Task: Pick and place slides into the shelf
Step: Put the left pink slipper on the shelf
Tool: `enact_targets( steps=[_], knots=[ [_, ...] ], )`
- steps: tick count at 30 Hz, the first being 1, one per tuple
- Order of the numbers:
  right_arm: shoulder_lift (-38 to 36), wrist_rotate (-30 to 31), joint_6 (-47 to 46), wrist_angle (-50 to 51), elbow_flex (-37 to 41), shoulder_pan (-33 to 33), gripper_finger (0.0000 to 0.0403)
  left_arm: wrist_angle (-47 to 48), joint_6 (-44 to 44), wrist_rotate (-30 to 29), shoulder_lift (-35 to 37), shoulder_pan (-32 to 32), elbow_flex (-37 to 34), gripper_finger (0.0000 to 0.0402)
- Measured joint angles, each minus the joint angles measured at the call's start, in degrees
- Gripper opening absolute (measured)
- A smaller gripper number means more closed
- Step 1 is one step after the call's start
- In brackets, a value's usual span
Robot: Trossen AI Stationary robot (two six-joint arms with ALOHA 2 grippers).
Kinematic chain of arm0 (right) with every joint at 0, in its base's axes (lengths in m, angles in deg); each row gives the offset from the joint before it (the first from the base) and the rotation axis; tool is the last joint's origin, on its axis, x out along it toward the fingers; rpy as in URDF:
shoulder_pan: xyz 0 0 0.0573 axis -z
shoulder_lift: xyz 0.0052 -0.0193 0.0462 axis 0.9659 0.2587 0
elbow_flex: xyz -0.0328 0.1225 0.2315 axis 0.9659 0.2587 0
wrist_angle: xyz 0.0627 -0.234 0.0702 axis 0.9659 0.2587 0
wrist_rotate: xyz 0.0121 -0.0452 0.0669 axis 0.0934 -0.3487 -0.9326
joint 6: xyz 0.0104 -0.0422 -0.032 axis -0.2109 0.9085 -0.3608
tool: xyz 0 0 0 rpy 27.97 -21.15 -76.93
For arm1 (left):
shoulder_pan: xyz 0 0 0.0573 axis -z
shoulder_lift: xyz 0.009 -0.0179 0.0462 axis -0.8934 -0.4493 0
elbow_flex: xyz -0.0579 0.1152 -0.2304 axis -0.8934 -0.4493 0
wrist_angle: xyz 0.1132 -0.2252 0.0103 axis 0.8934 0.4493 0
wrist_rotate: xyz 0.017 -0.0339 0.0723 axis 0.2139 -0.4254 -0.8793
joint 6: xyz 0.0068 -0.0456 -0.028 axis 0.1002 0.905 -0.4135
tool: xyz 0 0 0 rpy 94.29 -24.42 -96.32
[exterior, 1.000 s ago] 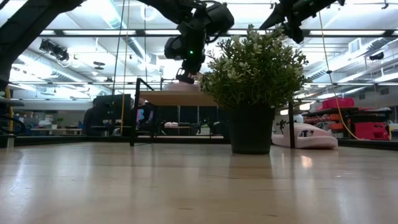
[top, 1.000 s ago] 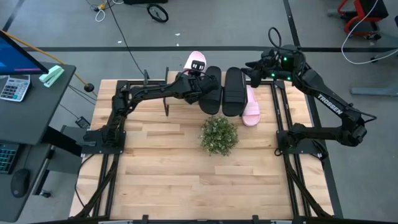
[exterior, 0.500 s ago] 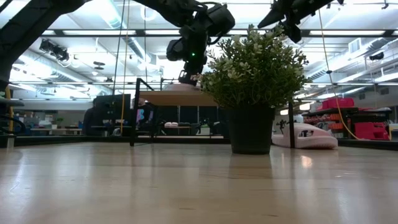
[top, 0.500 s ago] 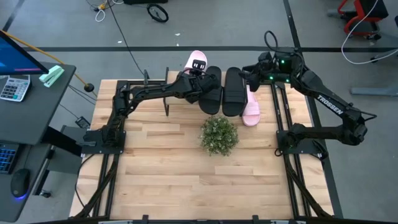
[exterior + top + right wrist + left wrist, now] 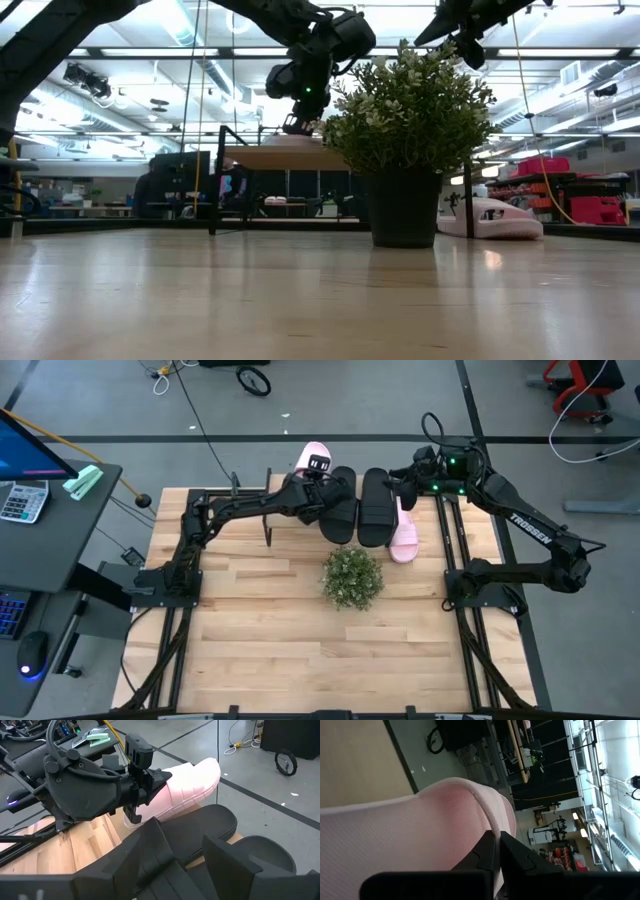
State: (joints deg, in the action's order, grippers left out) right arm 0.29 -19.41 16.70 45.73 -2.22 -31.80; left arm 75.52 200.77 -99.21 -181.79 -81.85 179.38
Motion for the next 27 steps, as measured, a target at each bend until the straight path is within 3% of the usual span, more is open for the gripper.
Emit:
enact_targets(
  steps=[23,27],
  knots=[
    [0.00,-0.01,0.08,0.04,0.00,0.00,0.0219,-0.35,0.22,0.75,0.00,0.13,0.00,0.0021],
    [0.00,-0.01,0.07,0.03,0.00,0.00,0.0219,-0.35,0.22,0.77,0.00,0.13,0.00,0.0038]
  ],
)
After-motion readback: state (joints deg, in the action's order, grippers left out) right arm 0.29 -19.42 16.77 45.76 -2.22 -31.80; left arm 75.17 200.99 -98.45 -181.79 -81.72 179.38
